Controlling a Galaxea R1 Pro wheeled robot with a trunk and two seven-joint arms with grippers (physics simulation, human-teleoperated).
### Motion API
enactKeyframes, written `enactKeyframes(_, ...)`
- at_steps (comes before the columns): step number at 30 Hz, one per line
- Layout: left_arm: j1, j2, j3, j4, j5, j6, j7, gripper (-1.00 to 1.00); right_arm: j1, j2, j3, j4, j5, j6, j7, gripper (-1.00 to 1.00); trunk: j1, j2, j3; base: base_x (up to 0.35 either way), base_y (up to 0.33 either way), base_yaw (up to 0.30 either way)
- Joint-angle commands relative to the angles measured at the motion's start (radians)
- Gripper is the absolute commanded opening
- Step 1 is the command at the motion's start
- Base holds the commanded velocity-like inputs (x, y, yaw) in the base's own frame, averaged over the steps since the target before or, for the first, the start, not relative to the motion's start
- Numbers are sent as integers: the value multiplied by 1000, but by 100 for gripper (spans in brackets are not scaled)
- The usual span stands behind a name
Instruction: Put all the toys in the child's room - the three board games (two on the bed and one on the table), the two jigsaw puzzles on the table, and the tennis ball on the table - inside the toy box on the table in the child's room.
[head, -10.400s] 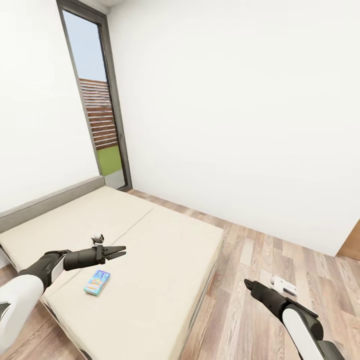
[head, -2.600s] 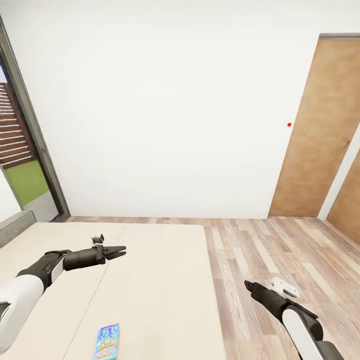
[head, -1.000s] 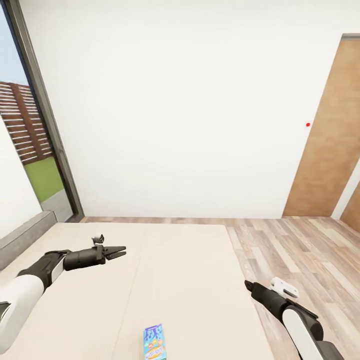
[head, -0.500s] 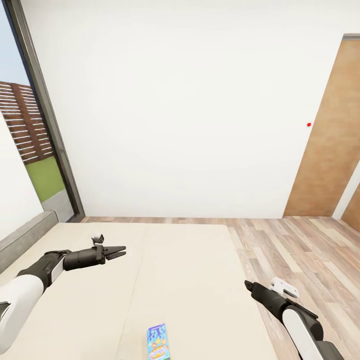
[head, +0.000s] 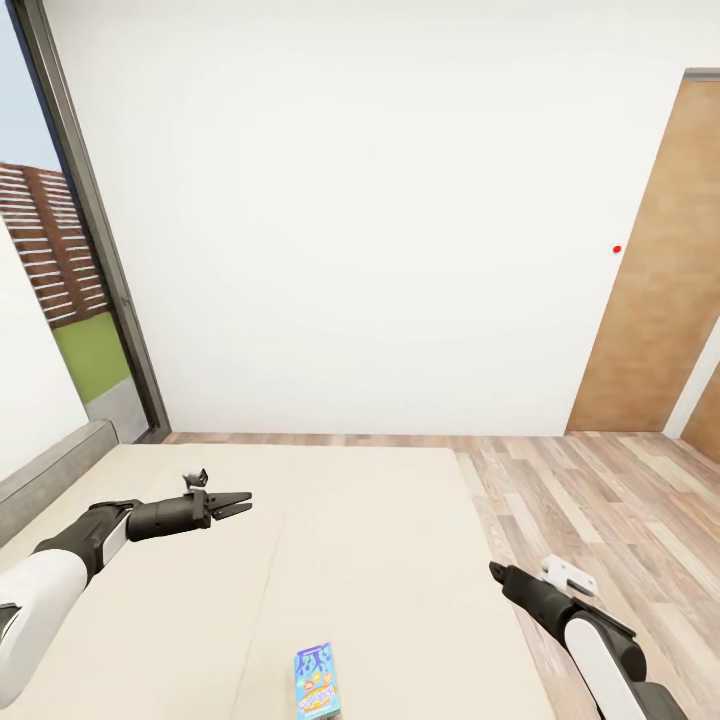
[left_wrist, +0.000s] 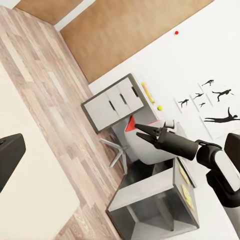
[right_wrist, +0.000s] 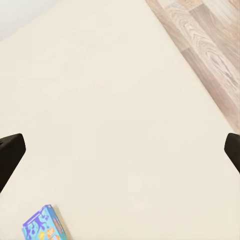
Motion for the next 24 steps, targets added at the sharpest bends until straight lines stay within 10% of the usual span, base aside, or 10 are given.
enactKeyframes(1,-1,0,3,0,-3,11,-4,100,-1,-1,2,0,-10,1,-10,100,1,-2,-2,-3,0,0)
enactKeyframes(24,-1,0,3,0,-3,11,-4,100,-2,-1,2,7,-10,1,-10,100,1,-2,-2,0,40,0)
